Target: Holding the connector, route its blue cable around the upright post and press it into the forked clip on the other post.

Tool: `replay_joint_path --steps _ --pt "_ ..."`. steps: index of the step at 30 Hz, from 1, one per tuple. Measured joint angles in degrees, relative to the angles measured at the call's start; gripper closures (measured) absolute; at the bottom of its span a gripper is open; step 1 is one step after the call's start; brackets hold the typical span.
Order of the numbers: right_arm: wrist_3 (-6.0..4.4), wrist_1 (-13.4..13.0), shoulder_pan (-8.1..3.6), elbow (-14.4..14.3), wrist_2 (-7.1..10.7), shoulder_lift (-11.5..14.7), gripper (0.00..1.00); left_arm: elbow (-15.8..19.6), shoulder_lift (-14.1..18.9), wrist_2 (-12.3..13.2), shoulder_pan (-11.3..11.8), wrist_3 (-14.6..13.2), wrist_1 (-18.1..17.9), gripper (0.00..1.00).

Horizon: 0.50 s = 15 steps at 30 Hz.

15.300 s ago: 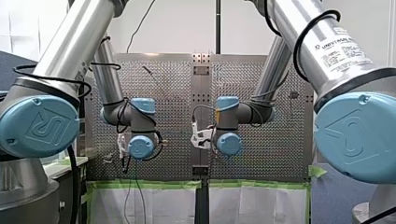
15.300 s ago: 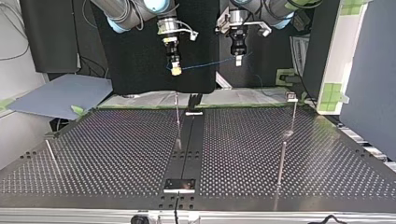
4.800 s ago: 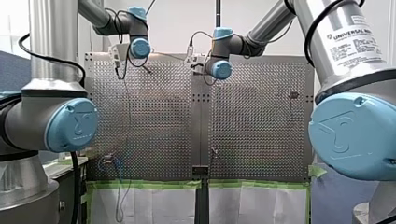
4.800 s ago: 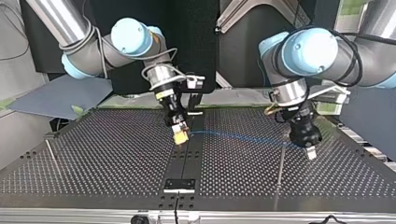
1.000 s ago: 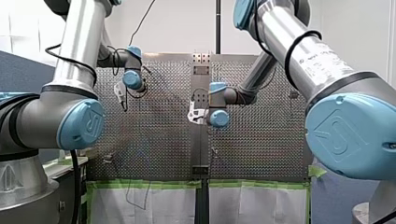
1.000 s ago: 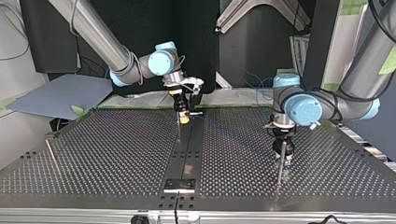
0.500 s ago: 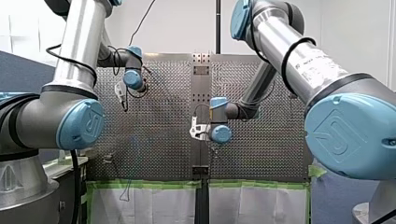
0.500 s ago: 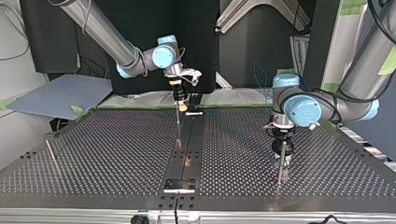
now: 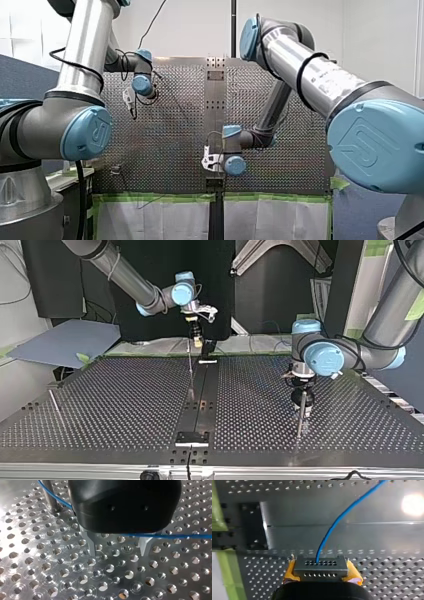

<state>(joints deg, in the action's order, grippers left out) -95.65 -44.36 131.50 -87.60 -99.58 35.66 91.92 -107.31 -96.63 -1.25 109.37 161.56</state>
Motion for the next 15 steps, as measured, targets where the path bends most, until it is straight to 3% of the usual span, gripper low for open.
replay_joint_path --steps 15 --pt "0.17 -5.75 -1.58 0.02 -2.87 -6.78 0.73 0.01 0.01 0.00 -0.01 -0.03 0.18 0.16"
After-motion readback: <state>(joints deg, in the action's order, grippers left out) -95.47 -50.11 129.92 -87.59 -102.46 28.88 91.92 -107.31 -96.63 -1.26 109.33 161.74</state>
